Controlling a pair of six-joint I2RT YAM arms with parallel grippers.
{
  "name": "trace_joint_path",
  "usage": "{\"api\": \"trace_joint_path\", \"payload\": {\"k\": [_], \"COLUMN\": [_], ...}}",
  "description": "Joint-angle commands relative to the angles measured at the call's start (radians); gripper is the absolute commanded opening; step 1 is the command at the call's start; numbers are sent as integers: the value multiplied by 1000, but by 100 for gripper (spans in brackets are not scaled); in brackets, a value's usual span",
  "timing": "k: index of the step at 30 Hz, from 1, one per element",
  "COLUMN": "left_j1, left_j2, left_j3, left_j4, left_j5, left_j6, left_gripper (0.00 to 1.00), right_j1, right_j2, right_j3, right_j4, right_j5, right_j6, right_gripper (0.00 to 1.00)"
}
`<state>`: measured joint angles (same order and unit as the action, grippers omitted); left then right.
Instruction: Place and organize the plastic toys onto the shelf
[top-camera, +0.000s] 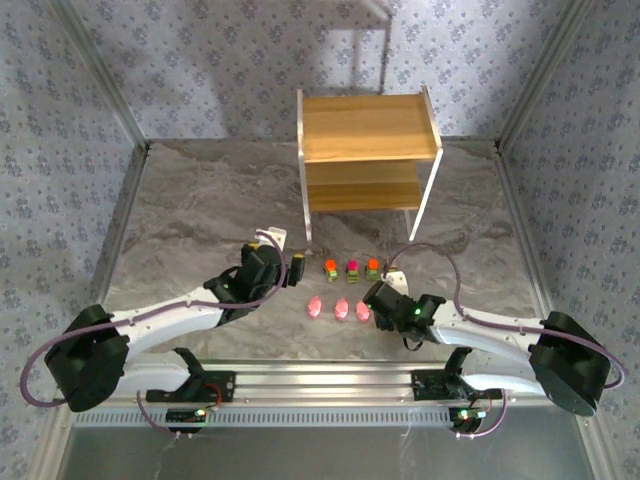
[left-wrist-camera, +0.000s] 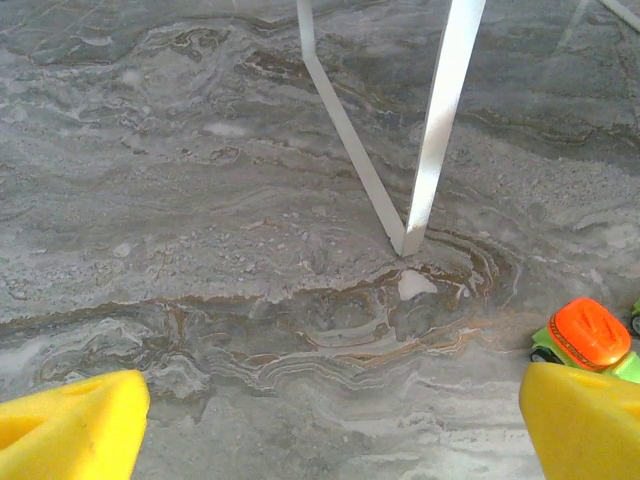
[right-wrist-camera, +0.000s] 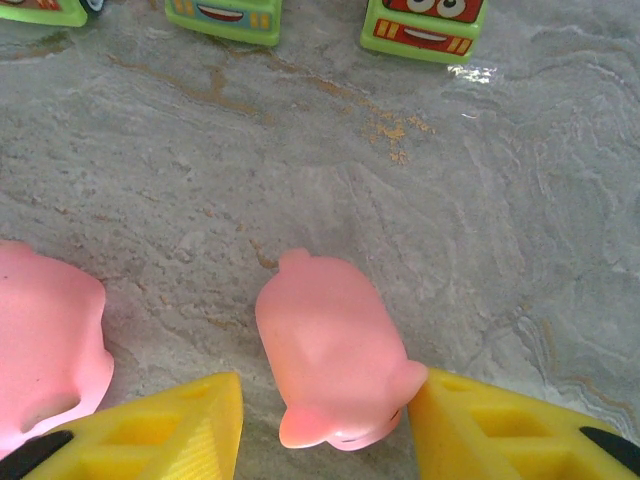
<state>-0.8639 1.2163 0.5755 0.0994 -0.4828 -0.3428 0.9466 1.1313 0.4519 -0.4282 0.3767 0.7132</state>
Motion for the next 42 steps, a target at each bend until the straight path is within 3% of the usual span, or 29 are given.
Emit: {"api": "trace_joint_path", "payload": {"k": [1,20,42], "left_j1": [11,15,19], "left_j2": [11,15,11], "left_j3": [32,30,28], "left_j4": [-12,-7,-7], "left_j5": [6,14,15], "left_j6": [-18,-22,-24], "left_gripper": [95,95,95], "right_j1": [-3,-46,-18], "right_j2": [2,47,26], "right_j3": [19,22,-6], "right_j4": [-4,32,45], "right_j5": [2,-18,42], "right_j6": [-6,-27,32], "right_gripper": [48,46,43]}}
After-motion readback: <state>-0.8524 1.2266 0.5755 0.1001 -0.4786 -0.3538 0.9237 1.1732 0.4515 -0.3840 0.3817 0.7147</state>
